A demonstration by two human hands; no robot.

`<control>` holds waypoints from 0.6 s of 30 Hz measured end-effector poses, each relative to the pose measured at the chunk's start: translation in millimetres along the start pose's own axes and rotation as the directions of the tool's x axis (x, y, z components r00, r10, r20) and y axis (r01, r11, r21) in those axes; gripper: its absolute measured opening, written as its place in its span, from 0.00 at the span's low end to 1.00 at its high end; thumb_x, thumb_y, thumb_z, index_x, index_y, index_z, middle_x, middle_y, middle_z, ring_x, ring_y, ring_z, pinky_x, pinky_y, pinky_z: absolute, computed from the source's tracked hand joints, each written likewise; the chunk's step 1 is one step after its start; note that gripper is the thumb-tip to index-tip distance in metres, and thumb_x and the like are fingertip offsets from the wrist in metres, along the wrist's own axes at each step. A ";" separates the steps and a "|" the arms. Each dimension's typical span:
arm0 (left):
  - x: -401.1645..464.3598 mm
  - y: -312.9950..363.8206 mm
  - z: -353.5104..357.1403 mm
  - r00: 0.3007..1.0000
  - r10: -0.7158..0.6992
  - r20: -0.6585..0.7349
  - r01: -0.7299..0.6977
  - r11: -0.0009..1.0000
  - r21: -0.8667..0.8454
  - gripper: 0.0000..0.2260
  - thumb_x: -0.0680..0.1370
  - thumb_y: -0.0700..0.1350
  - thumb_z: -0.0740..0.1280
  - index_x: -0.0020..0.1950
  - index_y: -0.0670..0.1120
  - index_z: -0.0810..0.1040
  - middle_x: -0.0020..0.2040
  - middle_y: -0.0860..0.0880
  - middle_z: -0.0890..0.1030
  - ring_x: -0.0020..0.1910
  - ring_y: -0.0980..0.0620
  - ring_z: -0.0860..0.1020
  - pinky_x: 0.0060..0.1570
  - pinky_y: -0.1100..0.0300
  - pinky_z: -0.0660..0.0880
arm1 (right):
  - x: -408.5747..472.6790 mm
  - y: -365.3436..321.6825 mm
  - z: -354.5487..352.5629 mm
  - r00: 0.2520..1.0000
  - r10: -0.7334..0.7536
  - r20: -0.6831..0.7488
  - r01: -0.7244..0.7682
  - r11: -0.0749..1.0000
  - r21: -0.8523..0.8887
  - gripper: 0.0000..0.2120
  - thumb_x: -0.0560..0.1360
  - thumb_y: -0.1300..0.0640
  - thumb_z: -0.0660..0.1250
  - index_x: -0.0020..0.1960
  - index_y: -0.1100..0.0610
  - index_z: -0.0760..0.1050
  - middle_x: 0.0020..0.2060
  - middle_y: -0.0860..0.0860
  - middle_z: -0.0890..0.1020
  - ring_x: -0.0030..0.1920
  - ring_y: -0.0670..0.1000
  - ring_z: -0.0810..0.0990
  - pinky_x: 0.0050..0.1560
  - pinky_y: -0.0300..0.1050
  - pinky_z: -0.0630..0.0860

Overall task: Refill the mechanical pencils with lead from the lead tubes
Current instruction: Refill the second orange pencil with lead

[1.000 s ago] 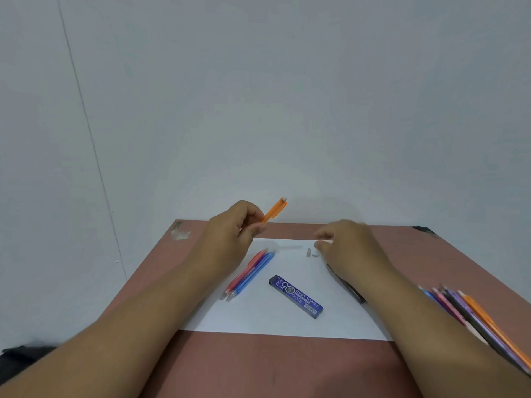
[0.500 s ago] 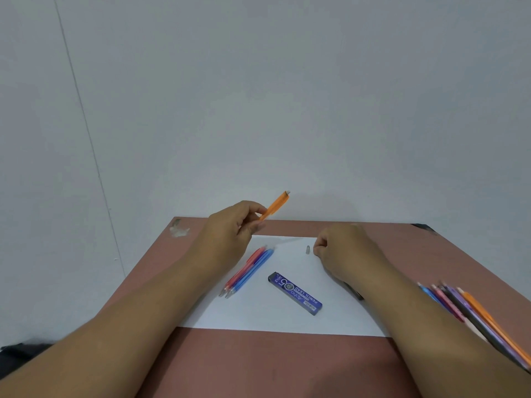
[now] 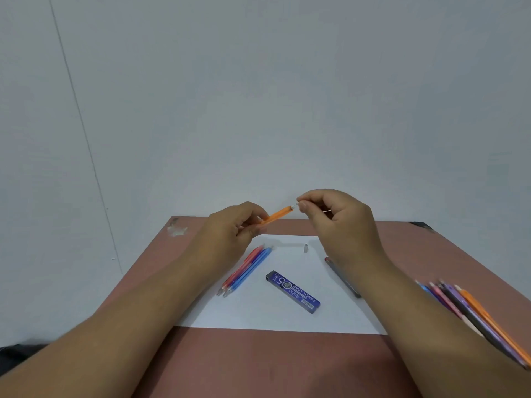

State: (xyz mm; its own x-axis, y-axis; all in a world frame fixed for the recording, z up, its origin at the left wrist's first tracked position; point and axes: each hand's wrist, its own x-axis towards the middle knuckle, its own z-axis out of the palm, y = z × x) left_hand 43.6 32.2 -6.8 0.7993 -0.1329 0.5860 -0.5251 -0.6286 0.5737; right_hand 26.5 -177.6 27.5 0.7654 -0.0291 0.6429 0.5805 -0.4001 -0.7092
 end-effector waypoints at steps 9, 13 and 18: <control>0.4 0.1 0.3 1.000 0.004 0.002 -0.004 1.000 0.007 0.10 0.80 0.44 0.71 0.50 0.61 0.79 0.43 0.60 0.81 0.46 0.60 0.79 0.45 0.63 0.77 | 0.3 2.7 0.8 0.996 -0.084 0.005 0.084 0.995 -0.059 0.05 0.78 0.63 0.71 0.48 0.56 0.85 0.42 0.47 0.85 0.45 0.45 0.80 0.44 0.31 0.74; 0.1 -0.4 0.3 1.000 0.006 -0.002 -0.006 1.000 0.019 0.11 0.80 0.43 0.71 0.49 0.61 0.78 0.43 0.60 0.81 0.47 0.61 0.78 0.44 0.66 0.75 | 0.6 4.8 0.4 0.993 -0.115 0.014 0.116 0.990 -0.085 0.05 0.78 0.63 0.71 0.47 0.56 0.85 0.41 0.47 0.84 0.44 0.45 0.79 0.42 0.31 0.73; 0.7 -2.6 -1.6 0.999 0.028 -0.020 -0.026 0.997 0.076 0.13 0.80 0.42 0.71 0.50 0.62 0.78 0.44 0.59 0.81 0.45 0.58 0.79 0.46 0.58 0.79 | 2.5 9.0 -0.7 0.973 -0.227 0.043 0.231 0.948 -0.220 0.05 0.77 0.63 0.71 0.47 0.57 0.84 0.39 0.46 0.82 0.43 0.44 0.78 0.44 0.28 0.70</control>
State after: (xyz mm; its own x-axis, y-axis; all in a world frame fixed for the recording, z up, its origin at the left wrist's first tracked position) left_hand 45.0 34.9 -7.0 0.7786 -0.1353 0.6128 -0.5221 -0.6814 0.5129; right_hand 33.4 -181.9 22.9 0.6244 0.1018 0.7745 0.6661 -0.5872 -0.4599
